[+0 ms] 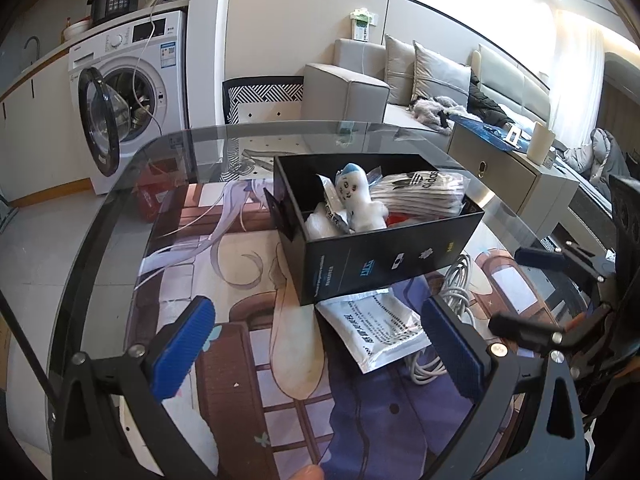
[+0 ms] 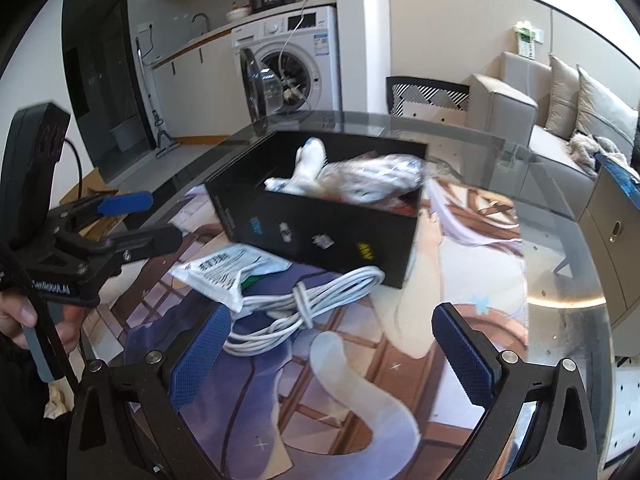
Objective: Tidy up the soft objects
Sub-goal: 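Withdraw both open tools from the box toward the white cable and packet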
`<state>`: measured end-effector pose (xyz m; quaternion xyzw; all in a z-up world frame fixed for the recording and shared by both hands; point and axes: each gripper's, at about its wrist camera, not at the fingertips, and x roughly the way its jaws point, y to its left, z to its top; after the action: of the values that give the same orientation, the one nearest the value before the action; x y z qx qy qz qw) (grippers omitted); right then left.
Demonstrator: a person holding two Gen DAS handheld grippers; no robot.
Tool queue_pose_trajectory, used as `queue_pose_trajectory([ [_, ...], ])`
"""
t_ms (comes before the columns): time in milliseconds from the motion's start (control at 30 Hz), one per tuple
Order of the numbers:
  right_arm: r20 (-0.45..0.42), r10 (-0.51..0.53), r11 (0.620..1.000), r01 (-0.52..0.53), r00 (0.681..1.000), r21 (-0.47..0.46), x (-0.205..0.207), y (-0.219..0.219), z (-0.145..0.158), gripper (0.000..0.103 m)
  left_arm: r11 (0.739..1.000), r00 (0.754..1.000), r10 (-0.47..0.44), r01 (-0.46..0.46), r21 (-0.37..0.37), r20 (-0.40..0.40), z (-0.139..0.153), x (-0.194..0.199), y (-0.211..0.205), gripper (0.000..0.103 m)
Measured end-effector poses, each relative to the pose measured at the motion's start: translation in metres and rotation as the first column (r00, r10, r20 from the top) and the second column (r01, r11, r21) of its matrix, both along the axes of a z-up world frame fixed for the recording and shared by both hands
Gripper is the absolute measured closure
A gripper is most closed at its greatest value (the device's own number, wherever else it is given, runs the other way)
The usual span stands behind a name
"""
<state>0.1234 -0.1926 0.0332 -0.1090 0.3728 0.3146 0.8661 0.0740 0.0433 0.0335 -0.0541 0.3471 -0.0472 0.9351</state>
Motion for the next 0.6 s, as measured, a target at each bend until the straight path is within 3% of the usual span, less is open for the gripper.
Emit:
queue_pose_trajectory([
  [367,-0.092,0.084,0.996,-0.086,0.992,-0.025,-0.009,0.031,-0.025,0.001,1.000,1.000,0.005,-0.005,-0.007,0.000,-0.002,0.004,0.002,0.000],
  [600,-0.145,0.018,0.999,-0.023,0.989,-0.032,-0.004,0.048,-0.041,0.001,1.000,1.000,0.010,-0.010,-0.008,-0.003,-0.003,0.003,0.003,0.000],
])
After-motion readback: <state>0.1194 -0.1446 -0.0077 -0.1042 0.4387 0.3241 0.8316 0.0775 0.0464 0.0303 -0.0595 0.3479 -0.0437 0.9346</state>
